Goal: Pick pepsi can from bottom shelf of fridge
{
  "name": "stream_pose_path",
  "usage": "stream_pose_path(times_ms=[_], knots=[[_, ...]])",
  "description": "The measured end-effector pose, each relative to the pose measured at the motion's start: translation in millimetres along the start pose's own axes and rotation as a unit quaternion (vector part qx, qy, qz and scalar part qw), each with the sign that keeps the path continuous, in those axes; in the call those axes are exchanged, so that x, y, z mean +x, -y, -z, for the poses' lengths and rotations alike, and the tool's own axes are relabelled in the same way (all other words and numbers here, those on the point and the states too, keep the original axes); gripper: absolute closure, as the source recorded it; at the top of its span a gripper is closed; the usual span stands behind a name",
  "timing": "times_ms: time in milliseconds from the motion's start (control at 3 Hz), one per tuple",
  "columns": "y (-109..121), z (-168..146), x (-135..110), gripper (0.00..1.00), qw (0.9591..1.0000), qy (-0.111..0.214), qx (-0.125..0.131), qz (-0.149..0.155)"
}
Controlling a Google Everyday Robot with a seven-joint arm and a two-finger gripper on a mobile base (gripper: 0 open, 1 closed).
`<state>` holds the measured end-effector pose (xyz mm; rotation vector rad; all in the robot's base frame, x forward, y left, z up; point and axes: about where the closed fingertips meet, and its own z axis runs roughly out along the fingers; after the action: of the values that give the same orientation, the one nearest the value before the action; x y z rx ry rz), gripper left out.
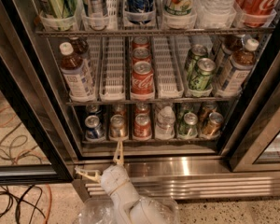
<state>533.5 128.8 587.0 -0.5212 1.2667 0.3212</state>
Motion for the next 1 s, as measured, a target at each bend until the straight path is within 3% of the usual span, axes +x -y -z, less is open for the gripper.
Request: stream_pose_path(times_ms=[333, 1000], knots=[[-0.4, -0.5, -0.2, 0.00, 1.0000, 0.000, 0.000, 0.000], [-0.4, -0.5, -0.2, 0.41, 1.0000, 0.000, 0.000, 0.000]])
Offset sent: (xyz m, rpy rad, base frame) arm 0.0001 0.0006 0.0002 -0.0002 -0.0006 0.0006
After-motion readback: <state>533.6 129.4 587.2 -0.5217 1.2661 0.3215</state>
